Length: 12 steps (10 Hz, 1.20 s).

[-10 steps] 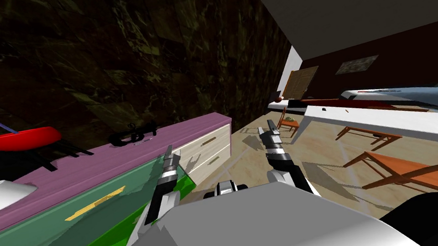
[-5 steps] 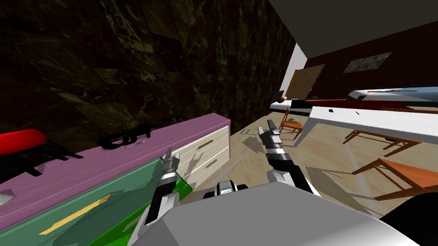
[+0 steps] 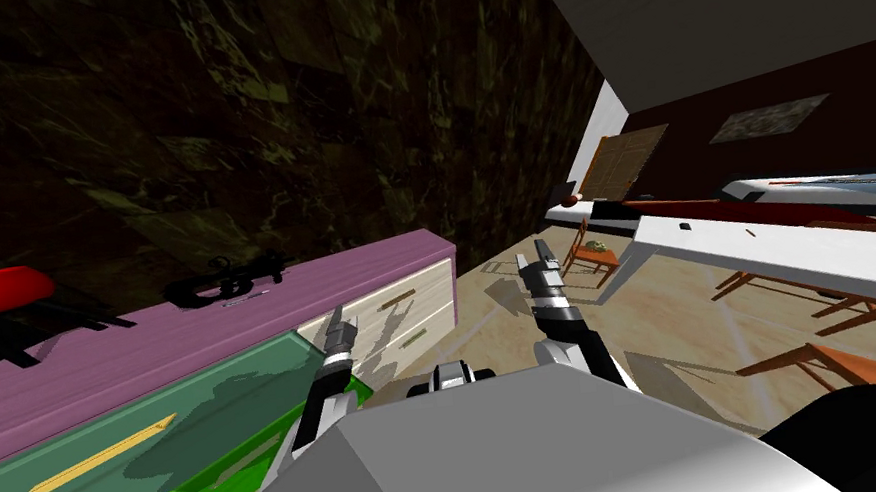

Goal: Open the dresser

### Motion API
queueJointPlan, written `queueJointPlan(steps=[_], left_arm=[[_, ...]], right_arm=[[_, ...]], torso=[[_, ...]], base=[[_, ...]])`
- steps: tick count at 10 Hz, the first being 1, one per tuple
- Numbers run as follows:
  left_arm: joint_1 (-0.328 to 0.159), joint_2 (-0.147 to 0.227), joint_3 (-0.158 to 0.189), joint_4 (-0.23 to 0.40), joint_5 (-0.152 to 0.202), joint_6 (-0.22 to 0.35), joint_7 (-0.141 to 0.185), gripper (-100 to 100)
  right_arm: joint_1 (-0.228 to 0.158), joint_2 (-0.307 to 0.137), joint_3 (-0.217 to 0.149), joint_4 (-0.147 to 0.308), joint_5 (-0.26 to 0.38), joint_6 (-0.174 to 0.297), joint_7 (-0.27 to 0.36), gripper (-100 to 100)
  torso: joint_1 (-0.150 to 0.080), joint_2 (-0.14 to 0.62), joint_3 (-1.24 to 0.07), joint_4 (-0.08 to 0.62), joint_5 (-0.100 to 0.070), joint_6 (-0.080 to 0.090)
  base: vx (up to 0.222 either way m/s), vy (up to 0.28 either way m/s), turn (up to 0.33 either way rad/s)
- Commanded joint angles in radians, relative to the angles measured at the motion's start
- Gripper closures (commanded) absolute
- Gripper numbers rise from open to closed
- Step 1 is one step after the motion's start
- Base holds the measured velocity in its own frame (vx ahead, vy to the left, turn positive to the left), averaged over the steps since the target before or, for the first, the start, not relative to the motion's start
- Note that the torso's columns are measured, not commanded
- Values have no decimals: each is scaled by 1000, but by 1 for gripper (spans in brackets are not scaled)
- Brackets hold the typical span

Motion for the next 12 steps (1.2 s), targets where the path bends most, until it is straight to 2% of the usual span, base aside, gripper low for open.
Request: queueJointPlan(steps=[1, 4, 9, 10, 11, 12], left_arm=[[-9, -21, 19, 65, 16, 11, 6, -100], [-19, -68, 39, 130, 32, 18, 12, -100], [-27, -194, 55, 186, 46, 24, 17, -100], [-30, -179, 54, 189, 45, 20, 17, -100], [-80, -166, 41, 240, 44, 13, 26, -100], [-99, -166, 41, 263, 44, 13, 26, -100]], right_arm=[[0, 0, 0, 0, 0, 0, 0, 0], [0, 0, 0, 0, 0, 0, 0, 0], [0, 0, 0, 0, 0, 0, 0, 0], [0, 0, 0, 0, 0, 0, 0, 0], [0, 0, 0, 0, 0, 0, 0, 0], [0, 0, 0, 0, 0, 0, 0, 0]], torso=[[0, 2, 2, 1, 0, 0], [0, 1, 1, 0, 0, 0], [1, 2, 1, 1, 0, 0], [2, 2, 1, 1, 1, 0], [3, 2, 1, 1, 1, 0], [1, 2, 1, 1, 0, -1]], base=[[108, -161, 65], [103, -147, 53], [53, -91, 27], [11, -17, 2], [-18, -20, 223], [-24, -25, 128]])
